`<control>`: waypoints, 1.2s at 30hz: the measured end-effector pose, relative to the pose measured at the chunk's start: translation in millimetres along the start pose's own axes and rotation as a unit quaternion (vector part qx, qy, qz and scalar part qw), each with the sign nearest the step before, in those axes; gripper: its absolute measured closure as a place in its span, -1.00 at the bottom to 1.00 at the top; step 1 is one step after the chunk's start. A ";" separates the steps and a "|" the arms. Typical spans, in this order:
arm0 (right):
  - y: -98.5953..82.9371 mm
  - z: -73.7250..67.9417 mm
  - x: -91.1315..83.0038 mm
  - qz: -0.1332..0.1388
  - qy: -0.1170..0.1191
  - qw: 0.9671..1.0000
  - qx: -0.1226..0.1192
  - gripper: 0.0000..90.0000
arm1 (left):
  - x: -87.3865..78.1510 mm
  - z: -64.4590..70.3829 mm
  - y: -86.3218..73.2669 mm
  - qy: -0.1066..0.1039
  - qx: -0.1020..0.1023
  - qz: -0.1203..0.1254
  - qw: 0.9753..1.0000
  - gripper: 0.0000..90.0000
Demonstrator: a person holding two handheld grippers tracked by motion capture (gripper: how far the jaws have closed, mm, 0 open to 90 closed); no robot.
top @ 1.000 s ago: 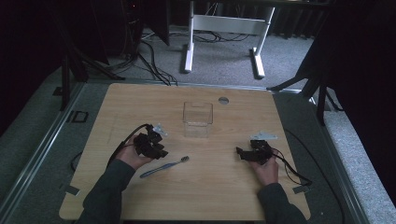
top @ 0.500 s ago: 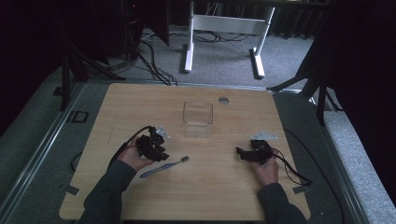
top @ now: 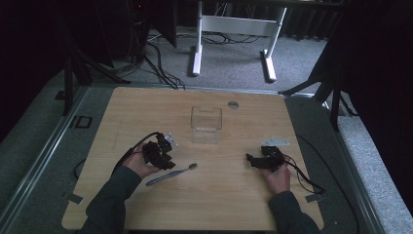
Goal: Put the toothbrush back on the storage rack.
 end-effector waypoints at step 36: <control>0.1 -0.1 0.2 0.000 0.001 1.000 0.000 -0.50 | 12.3 7.8 3.0 -0.003 0.032 -0.050 0.998 0.44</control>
Point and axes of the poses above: each handheld gripper's, and its own axes: x roughly forward along the jaws, y roughly out of its top, z roughly to its right, the point moved 3 cm from there along x, roughly forward along the jaws, and after that the axes turned 13 degrees about z, right-handed, at the moved point
